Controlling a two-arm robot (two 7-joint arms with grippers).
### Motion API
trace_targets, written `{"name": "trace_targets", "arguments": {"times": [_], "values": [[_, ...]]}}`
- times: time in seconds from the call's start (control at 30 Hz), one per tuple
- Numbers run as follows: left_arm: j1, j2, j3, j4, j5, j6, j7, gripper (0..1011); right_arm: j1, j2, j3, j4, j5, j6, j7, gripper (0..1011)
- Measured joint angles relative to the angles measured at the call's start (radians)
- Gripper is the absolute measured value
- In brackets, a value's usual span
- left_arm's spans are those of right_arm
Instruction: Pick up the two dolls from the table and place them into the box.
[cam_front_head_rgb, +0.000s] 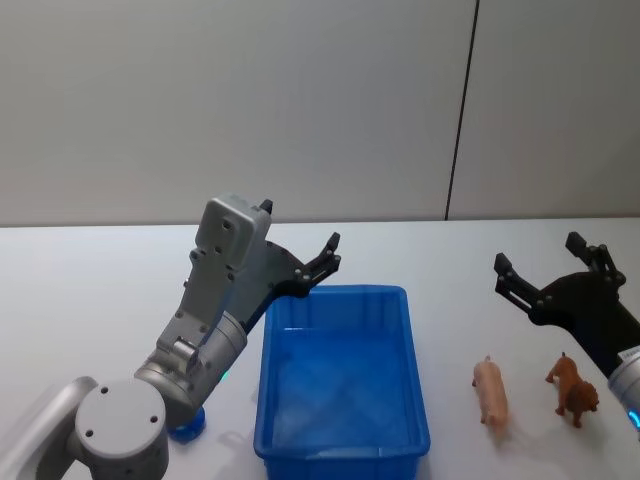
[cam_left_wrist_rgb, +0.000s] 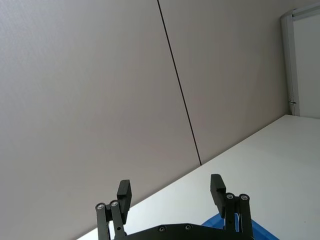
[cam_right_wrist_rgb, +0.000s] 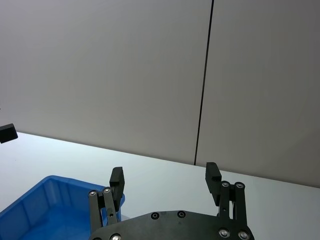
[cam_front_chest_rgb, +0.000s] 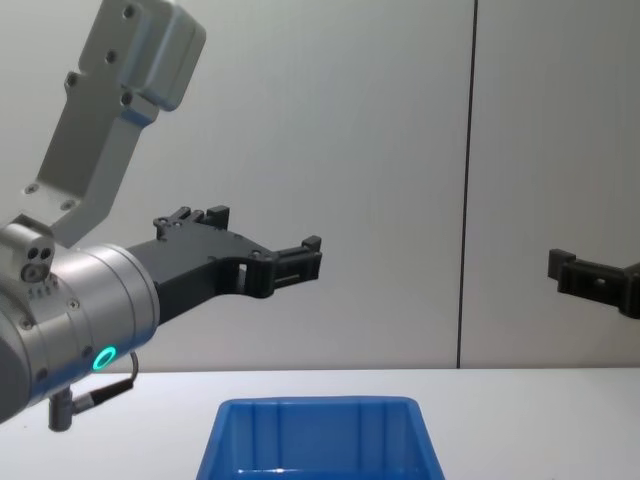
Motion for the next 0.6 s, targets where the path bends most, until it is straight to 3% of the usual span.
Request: {"name": "trace_targets", "arguments": {"times": [0.6], "values": [[0.0,0.0,0.0,0.0,0.0,0.0,0.0,1001,0.0,0.0,0.0,0.0,0.0,0.0,0.0,1001]]}}
